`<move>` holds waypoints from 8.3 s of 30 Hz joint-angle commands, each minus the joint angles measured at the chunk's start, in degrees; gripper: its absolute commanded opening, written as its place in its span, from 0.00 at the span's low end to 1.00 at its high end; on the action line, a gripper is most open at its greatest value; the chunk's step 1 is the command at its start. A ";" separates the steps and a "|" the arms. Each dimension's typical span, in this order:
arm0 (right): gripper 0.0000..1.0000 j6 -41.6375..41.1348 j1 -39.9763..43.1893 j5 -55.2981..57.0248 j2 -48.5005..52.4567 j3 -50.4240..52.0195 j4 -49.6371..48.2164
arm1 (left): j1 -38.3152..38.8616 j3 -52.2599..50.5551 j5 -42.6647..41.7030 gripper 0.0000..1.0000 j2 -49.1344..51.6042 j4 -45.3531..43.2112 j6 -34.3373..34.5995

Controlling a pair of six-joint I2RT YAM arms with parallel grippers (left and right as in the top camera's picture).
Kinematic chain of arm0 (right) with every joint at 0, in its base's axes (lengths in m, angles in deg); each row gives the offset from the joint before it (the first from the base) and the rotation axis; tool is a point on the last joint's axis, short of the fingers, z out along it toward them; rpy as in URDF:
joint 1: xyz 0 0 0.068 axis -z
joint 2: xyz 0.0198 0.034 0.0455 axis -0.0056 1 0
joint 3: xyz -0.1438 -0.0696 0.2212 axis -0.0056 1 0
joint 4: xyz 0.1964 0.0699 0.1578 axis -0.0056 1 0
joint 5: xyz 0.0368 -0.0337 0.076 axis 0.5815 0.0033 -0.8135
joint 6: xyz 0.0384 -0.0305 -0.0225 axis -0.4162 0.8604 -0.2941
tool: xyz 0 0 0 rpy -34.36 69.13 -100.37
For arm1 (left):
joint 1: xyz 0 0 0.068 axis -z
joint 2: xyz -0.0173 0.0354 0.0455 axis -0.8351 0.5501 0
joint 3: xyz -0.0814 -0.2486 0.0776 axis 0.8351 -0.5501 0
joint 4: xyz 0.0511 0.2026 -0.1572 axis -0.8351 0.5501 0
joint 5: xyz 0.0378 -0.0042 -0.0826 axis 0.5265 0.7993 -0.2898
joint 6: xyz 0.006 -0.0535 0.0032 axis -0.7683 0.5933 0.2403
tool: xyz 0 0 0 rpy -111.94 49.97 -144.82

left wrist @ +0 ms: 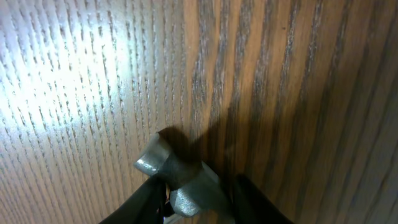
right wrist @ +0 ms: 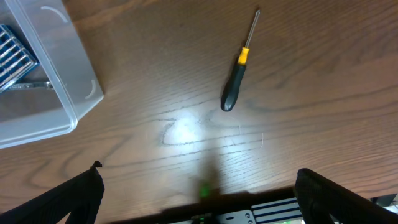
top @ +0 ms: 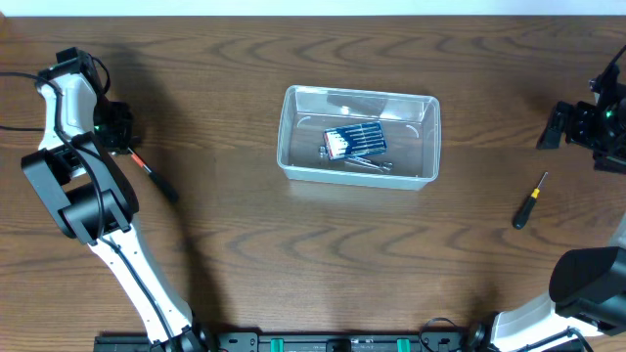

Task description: Pack container

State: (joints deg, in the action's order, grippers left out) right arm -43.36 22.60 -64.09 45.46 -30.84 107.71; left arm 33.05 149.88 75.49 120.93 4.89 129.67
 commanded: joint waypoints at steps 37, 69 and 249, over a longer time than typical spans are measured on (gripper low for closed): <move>0.99 0.07 -0.63 0.57 -0.04 0.13 0.17 | -0.13 -1.38 0.46 0.12 1.31 1.86 0.02; 0.99 0.09 -0.63 0.59 -0.04 0.13 0.17 | 0.13 -1.68 0.44 0.06 -0.11 2.51 -19.08; 0.99 4.57 -0.57 1.25 -0.04 1.86 -5.92 | 35.93 -29.38 -12.50 0.99 -20.33 -7.13 -79.67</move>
State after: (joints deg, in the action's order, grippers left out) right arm -39.60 22.60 -63.00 45.46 -29.25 101.61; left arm 68.07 120.48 64.76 100.19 -2.35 50.94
